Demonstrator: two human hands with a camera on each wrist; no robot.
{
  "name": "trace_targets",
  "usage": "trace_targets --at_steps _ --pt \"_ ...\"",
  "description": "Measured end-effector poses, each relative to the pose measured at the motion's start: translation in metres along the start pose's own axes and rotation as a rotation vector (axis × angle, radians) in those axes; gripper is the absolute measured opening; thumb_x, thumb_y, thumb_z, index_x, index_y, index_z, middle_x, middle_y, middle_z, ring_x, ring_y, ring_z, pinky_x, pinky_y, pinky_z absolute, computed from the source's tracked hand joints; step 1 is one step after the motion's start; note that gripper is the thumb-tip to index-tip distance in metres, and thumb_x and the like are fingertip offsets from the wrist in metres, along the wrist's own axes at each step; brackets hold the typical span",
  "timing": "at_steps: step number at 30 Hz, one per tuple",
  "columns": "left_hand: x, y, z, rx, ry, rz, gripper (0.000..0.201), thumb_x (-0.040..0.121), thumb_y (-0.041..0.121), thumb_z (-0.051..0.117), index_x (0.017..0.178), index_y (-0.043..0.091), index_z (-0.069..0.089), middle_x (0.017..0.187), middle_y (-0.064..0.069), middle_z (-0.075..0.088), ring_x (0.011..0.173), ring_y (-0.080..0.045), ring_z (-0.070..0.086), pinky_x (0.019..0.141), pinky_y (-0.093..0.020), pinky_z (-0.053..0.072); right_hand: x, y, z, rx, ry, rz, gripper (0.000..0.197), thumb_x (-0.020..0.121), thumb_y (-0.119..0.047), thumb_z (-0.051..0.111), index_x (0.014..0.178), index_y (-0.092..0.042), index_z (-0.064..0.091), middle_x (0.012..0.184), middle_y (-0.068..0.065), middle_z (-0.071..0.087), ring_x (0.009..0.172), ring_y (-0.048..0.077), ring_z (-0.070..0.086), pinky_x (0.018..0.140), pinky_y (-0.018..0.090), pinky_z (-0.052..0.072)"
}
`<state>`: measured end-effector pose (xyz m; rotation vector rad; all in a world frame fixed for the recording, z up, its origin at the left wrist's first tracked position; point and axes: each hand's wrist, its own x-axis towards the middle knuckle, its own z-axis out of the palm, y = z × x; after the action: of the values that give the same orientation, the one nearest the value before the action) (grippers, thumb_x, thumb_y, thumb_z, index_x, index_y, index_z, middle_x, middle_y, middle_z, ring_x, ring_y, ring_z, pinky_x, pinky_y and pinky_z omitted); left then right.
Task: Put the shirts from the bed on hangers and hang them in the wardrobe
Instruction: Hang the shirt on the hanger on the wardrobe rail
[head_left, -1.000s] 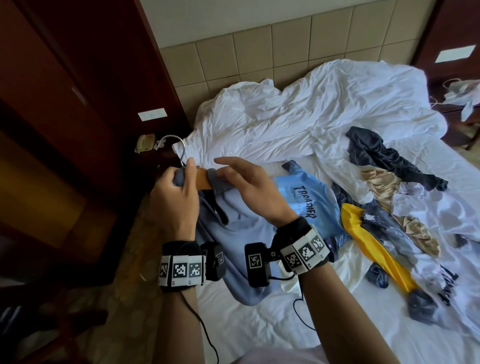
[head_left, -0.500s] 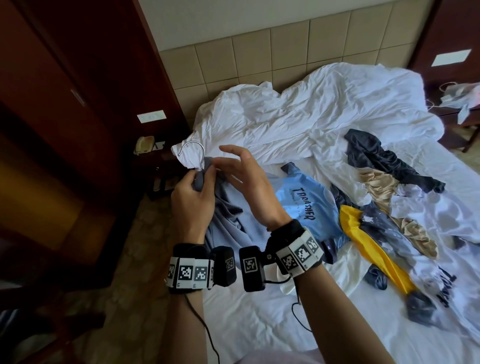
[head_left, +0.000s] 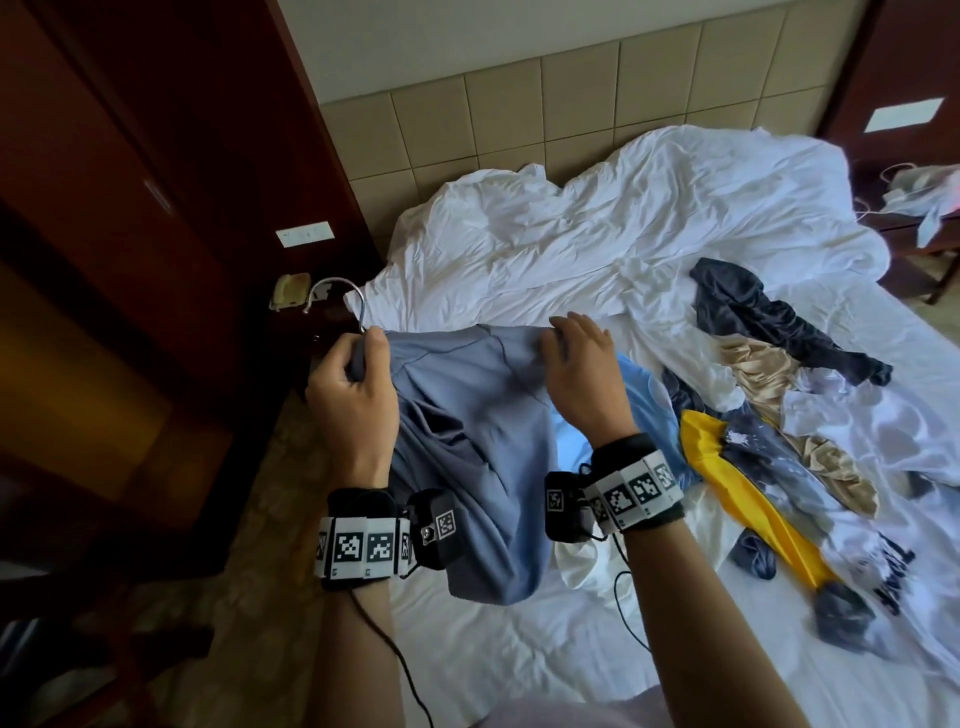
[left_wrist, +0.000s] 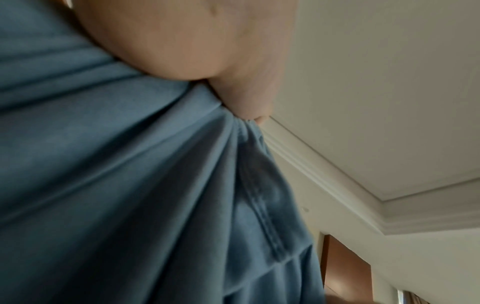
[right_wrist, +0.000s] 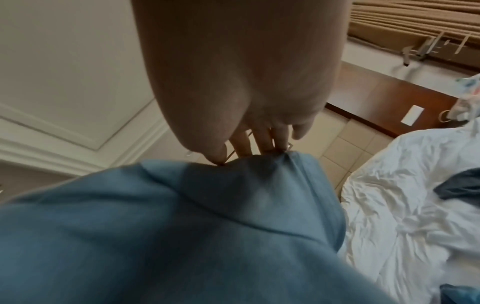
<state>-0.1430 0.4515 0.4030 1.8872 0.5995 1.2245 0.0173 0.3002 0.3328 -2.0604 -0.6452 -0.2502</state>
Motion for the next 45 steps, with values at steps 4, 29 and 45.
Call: trace_targets --at_steps 4,29,45 --pt "-0.005 0.006 0.007 0.017 -0.02 0.037 0.05 0.105 0.023 0.058 0.067 -0.003 0.038 0.059 -0.014 0.029 0.056 -0.012 0.026 0.054 -0.027 0.025 -0.006 -0.028 0.003 0.032 -0.052 -0.158 0.035 0.108 -0.026 0.042 0.102 -0.006 0.07 0.097 0.012 0.072 0.099 0.037 0.062 0.094 0.048 0.046" --pt "-0.017 0.016 0.017 0.026 -0.384 0.097 0.048 0.105 0.024 0.06 0.07 -0.004 0.043 0.064 -0.022 0.035 0.059 -0.013 0.032 0.055 -0.03 0.03 -0.026 -0.06 -0.006 0.153 -0.291 -0.005 0.061 0.113 -0.05 0.02 0.066 -0.018 0.042 0.067 0.003 0.06 0.074 0.032 0.058 0.071 0.041 0.036" --pt "-0.031 0.023 0.031 -0.301 -0.535 -0.4 0.086 0.077 0.088 0.011 0.104 0.034 0.073 0.107 0.002 0.079 0.106 -0.012 0.073 0.095 -0.031 0.052 -0.024 -0.074 -0.02 0.101 -0.205 -0.026 0.08 0.088 -0.086 0.049 0.061 -0.011 0.035 0.047 -0.002 0.039 0.047 0.016 0.039 0.052 0.036 0.035"
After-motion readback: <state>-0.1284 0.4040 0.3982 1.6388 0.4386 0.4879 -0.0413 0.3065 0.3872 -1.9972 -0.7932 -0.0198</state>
